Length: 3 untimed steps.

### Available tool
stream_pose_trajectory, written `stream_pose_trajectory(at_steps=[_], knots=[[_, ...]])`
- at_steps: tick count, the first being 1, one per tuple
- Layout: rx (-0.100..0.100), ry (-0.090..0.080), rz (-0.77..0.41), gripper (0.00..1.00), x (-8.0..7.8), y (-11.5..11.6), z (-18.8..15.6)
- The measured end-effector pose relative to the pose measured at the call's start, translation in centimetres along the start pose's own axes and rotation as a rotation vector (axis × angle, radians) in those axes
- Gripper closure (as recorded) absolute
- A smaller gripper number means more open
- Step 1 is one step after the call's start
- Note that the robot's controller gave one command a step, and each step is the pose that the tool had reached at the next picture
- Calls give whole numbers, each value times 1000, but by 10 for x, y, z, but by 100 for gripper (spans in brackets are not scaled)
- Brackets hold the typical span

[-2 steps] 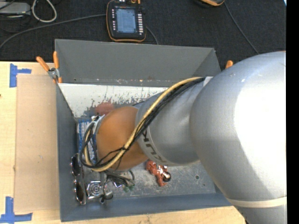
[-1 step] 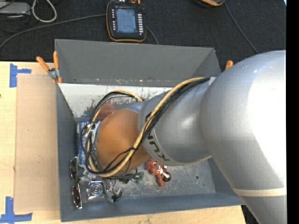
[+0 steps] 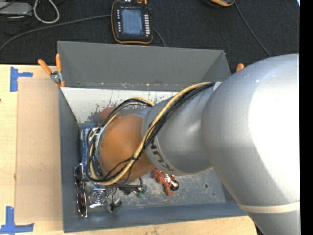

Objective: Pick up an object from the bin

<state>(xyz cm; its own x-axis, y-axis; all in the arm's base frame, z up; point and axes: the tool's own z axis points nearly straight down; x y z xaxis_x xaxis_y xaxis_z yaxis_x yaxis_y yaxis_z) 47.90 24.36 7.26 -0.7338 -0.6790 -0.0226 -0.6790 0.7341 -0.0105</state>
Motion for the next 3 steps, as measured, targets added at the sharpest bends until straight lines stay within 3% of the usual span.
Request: stream_pose_trajectory(at_steps=[2,3], knots=[[-4,8,1,100,2,1,-13],[-4,5,2,100,1,2,-41]])
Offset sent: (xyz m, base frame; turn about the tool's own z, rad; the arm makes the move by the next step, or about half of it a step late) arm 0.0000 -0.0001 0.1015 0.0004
